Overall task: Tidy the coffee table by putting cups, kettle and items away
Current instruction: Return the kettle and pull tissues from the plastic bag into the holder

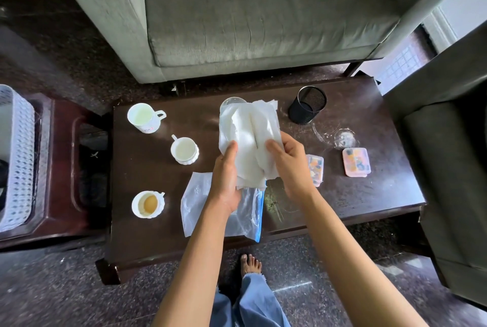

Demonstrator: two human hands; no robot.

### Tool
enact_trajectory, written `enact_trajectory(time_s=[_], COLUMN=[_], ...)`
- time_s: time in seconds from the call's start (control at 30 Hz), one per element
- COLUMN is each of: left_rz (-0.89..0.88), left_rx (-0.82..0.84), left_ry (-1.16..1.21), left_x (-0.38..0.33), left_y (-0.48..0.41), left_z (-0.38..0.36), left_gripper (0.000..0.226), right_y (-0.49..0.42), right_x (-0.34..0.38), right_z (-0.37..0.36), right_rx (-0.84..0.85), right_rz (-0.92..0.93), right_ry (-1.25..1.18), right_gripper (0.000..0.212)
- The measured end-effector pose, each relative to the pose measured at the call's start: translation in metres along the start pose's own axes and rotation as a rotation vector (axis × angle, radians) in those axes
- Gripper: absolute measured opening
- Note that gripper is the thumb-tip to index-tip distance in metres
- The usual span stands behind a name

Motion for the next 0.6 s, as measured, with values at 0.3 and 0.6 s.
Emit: enact_trajectory(time_s=[0.3,0.6], left_rz=[0.071,0.053], left_rx=[0.003,-0.01], left_ry=[0.163,0.082], left_x=[0.004,0.001], left_y=[0.003,0.003], left_z=[0.011,0.015], left_gripper=[0.039,0.033], right_y=[0.0,-0.005], right_x=[-0.014,0.008], right_z=[0.003,0.017], right_rx=[0.142,-0.024], right_rz=[-0.278,0.062], right_ry=[-0.268,0.227], right_gripper=[0.032,0.026])
Point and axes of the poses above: each hand's wrist, its own y-axis away from the middle knuckle, its own z-axis out of the back of the hand, x = y × z, the point moved 10 cm from there along -y, towards the middle knuckle, and after that the axes turned 4 degrees about y, right-handed, at the moved point
